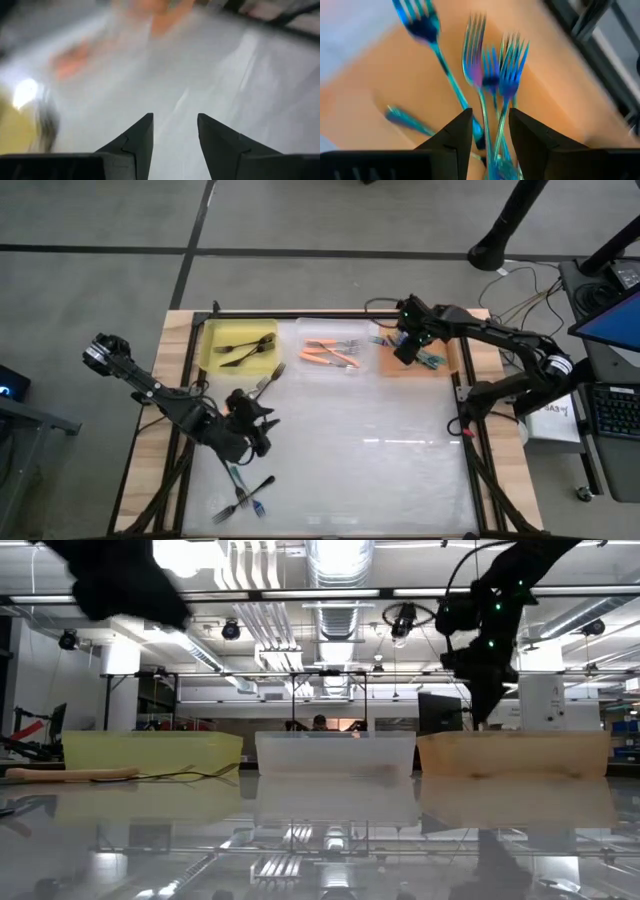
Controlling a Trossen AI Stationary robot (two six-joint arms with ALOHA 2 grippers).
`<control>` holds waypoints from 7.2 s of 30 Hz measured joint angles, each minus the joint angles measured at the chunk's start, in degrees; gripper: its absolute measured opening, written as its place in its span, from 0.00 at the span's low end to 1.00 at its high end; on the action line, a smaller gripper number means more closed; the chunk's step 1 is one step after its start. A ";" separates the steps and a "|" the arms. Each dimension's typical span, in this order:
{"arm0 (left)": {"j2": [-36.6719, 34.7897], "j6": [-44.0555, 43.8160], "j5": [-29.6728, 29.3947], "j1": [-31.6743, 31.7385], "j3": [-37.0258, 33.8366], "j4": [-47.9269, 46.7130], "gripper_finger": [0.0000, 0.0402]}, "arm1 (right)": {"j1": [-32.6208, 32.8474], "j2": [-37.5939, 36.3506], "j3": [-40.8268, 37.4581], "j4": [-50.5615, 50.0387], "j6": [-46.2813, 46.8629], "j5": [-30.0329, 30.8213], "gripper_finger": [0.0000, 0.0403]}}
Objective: Sort silverware by color (type)
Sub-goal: Put the iridescent fork into the orange bin, then put the orange fork into the transparent bin, then put the black fork into the yellow bin
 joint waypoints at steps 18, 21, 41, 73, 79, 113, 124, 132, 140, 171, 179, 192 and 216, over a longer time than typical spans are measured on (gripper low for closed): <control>0.13 -34.28 19.66 5.61 -3.48 -36.57 0.33 | 8.94 -1.08 13.28 0.01 5.22 -8.79 0.30; 0.18 -32.85 20.19 9.00 -4.78 -36.91 0.33 | 10.76 -1.08 13.33 0.17 5.23 -8.80 0.30; 5.15 -10.86 28.86 26.23 -7.24 -34.35 0.33 | 14.37 -0.38 13.13 -0.07 7.08 -8.74 0.30; 16.27 -6.14 33.01 27.21 -5.92 -25.91 0.33 | 14.35 -0.38 13.07 0.00 6.45 -8.69 0.30; 16.41 -4.79 33.20 27.27 -5.92 -25.53 0.29 | 14.37 -0.38 13.07 0.20 5.82 -8.69 0.30; 16.40 5.57 31.11 27.34 11.10 -30.48 0.07 | 14.35 -0.38 13.07 0.64 2.45 -8.67 0.30; 17.78 21.83 14.01 30.42 28.00 -25.95 0.07 | 14.35 -0.36 13.07 6.85 2.51 -8.65 0.30; 22.25 38.07 12.08 37.32 31.55 -8.95 0.07 | 14.32 -0.36 13.06 10.25 1.53 -8.62 0.30; 31.17 48.56 13.33 45.00 35.35 3.48 0.07 | 14.32 -0.36 12.86 10.71 0.16 -4.71 0.30; 51.88 54.44 20.24 48.02 61.20 -21.02 0.23 | 14.30 -0.36 8.19 9.73 -3.43 -2.64 0.30; 46.63 47.28 25.87 42.21 59.37 -38.03 0.23 | 14.30 -0.36 8.17 9.54 -2.82 -2.65 0.30; 22.60 16.16 29.91 28.95 28.90 -42.98 0.23 | 14.30 -0.36 8.17 9.38 -3.01 -2.66 0.30; 14.15 2.75 31.63 36.47 -0.55 -17.23 0.23 | 14.32 -0.36 8.17 9.38 -2.82 -2.70 0.30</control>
